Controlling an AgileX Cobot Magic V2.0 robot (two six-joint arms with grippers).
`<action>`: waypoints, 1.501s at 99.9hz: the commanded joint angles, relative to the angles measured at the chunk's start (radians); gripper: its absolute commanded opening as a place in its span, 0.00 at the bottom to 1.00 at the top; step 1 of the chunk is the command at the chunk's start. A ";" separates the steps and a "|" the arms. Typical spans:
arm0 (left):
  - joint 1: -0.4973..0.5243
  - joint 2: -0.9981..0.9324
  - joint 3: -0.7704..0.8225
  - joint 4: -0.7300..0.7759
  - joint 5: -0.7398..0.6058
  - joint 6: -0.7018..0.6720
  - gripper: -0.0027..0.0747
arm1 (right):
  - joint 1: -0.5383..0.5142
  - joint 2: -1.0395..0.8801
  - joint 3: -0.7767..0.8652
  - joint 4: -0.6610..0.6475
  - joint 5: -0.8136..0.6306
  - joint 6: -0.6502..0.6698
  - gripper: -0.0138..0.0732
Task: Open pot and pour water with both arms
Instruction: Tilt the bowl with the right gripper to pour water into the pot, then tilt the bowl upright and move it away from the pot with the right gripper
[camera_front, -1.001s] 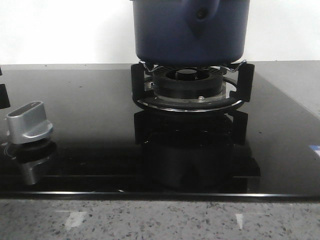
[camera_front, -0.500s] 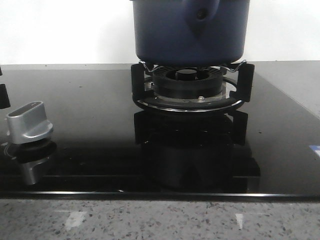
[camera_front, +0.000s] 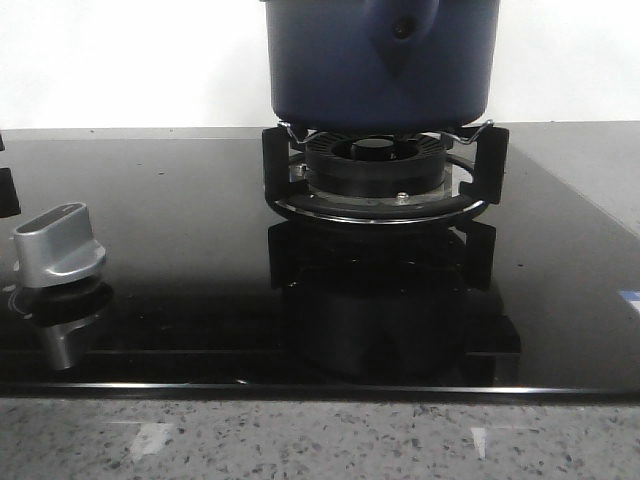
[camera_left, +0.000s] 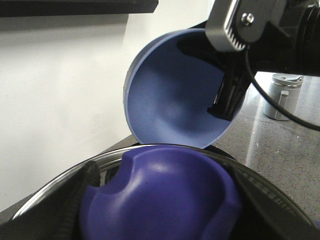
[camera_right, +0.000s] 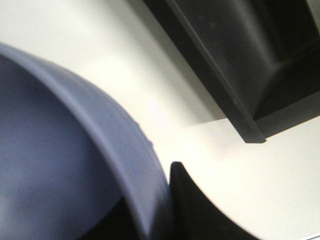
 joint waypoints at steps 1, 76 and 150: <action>0.004 -0.037 -0.032 -0.093 0.023 -0.003 0.43 | 0.000 -0.043 -0.022 -0.080 0.002 0.017 0.11; 0.004 -0.037 -0.032 -0.095 0.026 -0.003 0.43 | -0.212 -0.123 -0.194 0.564 0.037 0.099 0.10; -0.143 -0.033 -0.033 -0.145 -0.029 0.052 0.43 | -0.940 -0.388 0.354 1.522 -0.034 -0.327 0.08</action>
